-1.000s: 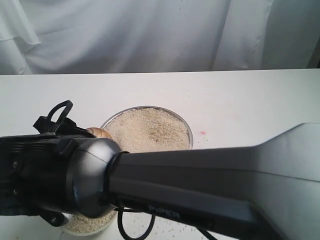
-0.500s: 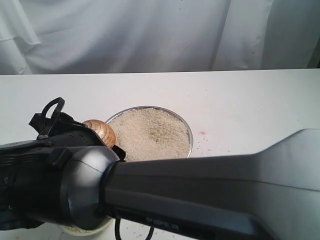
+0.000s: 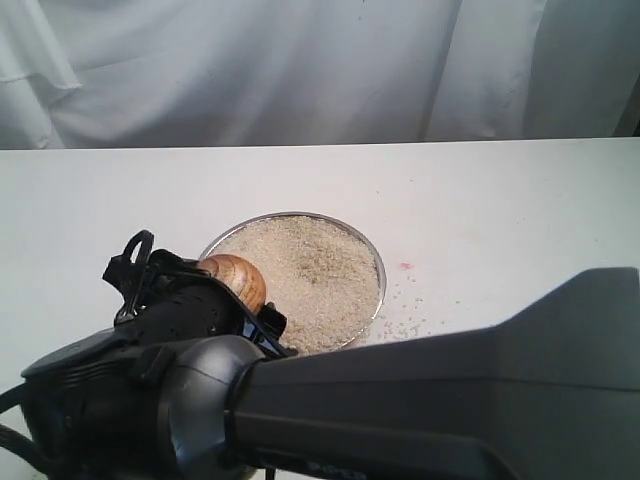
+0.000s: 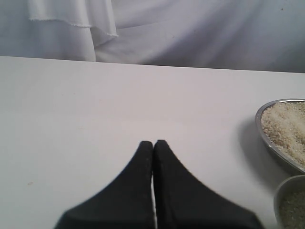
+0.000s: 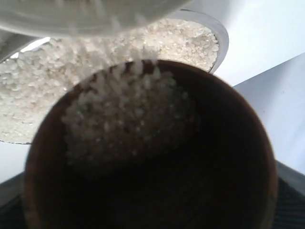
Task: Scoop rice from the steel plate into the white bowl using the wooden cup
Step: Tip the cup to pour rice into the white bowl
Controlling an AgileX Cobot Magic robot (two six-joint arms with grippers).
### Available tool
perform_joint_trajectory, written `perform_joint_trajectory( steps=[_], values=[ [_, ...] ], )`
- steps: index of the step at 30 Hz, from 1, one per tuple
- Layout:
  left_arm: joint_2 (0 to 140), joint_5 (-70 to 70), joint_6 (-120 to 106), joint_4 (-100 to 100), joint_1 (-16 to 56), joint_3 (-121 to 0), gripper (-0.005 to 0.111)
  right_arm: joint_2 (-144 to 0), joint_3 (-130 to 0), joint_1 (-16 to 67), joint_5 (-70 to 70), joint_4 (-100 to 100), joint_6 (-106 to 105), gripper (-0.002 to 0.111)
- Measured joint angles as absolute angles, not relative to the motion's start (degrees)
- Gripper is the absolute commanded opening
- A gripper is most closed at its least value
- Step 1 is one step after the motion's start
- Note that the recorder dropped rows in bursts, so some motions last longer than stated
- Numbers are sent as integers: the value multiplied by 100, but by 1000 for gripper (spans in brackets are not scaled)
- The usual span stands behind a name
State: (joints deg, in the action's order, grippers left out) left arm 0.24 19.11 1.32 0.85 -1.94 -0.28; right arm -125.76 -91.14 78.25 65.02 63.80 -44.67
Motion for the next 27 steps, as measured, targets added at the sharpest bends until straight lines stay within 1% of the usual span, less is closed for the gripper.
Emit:
perform_joint_trajectory(
  steps=[5,10,27],
  values=[
    [24,1911,132,85,-194,-28,0,-12576,-9100,7851,6493,6492,-4346,0],
    [24,1911,132,85,-194,-28,0,-12576,-9100,8191,6478,6687,-4221,0],
    [24,1911,132,85,-194,-28,0,-12576,-9100,8395,6645,7083,-4350,0]
  ],
)
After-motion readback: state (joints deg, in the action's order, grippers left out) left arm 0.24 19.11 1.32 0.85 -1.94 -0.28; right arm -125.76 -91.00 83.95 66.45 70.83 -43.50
